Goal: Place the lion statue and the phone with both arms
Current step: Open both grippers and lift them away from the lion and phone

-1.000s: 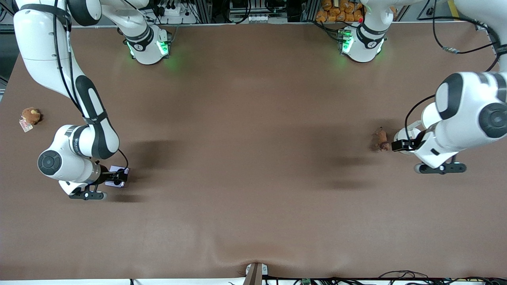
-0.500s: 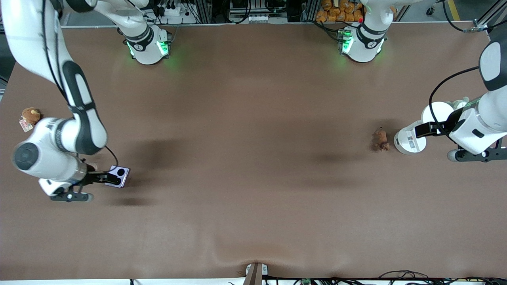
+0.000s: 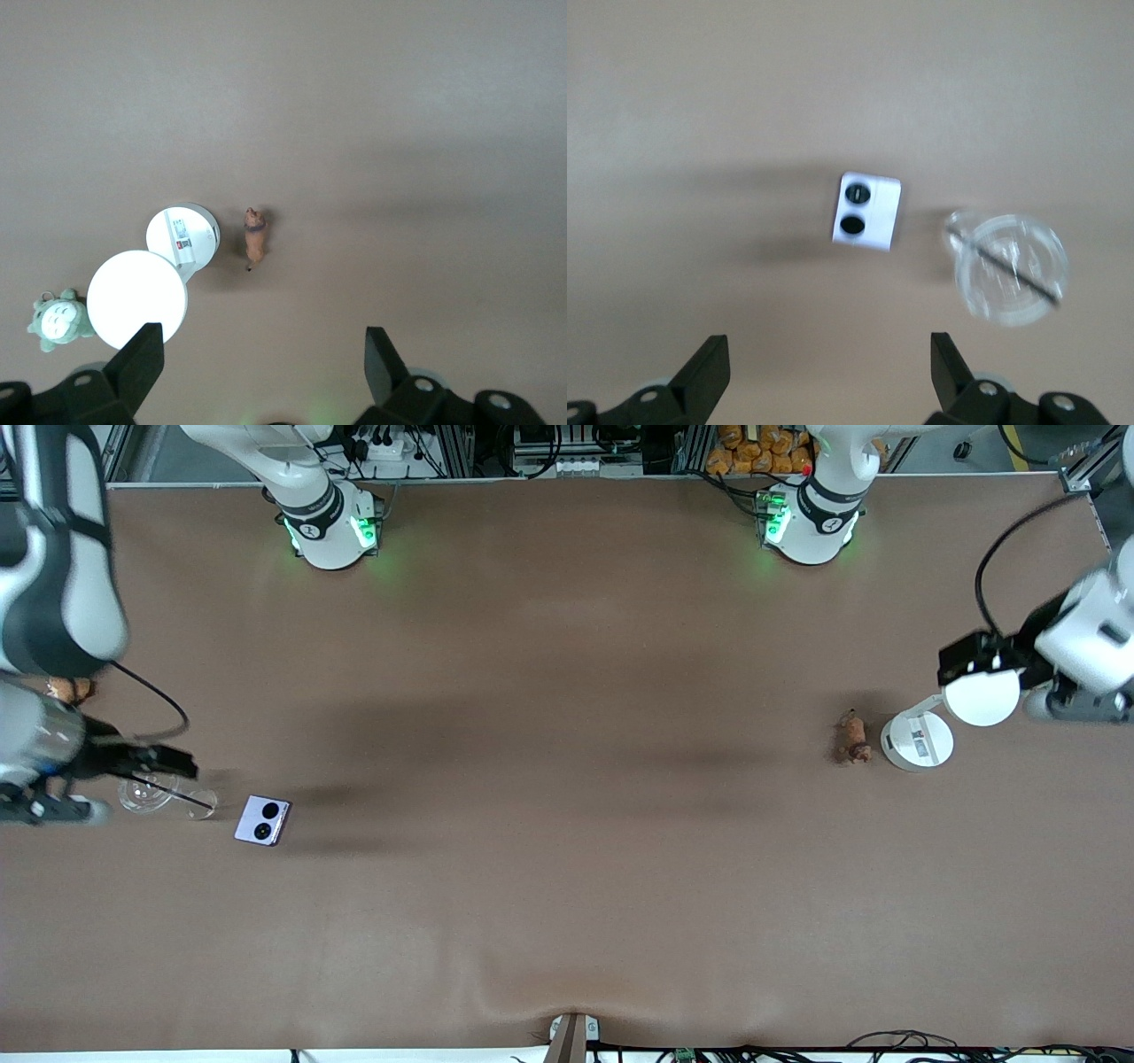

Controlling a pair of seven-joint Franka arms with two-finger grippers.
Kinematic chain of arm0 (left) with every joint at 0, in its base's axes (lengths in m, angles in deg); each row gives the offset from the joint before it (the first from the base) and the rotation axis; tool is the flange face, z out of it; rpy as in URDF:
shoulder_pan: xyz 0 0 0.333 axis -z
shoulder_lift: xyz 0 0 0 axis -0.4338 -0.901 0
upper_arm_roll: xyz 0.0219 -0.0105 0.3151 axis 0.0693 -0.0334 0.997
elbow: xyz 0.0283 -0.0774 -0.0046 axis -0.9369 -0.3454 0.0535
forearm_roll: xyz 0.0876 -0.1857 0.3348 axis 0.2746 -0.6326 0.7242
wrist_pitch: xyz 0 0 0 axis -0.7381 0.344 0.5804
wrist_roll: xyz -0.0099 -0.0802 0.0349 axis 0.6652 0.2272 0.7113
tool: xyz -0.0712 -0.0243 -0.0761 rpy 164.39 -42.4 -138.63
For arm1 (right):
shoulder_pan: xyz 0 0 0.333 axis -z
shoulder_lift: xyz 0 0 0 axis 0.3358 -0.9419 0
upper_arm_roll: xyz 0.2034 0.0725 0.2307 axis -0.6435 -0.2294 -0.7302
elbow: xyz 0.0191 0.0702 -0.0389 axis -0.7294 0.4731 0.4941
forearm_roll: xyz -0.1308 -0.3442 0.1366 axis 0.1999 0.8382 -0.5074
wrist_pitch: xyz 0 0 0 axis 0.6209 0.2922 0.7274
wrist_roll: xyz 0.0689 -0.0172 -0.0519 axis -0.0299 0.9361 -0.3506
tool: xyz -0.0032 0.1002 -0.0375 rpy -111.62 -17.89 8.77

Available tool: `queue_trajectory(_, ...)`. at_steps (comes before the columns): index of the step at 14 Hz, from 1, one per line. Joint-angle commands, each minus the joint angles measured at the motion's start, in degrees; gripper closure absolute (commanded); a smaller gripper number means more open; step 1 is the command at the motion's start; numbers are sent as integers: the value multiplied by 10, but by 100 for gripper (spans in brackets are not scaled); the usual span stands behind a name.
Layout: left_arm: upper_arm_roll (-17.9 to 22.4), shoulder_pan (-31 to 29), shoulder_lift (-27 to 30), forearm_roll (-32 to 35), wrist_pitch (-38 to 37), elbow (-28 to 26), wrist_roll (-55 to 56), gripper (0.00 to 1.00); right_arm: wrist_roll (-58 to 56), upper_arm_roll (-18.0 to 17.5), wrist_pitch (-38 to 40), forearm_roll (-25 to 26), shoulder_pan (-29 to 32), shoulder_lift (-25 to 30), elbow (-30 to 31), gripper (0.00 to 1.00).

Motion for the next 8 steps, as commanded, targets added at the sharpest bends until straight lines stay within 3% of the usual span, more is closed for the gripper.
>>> queue_trajectory(1,3,-19,20,-7,-7,-23,-19,0,-3,-12,96,7,19,40,-37,0)
queue_trajectory(4,-2,-31,25,-7,16,-49,-21,0,-2,-41,167,6,40,102,-37,0)
queue_trajectory(8,-2,-46,35,-4,47,-68,-33,0,0,-54,199,13,34,108,-69,0)
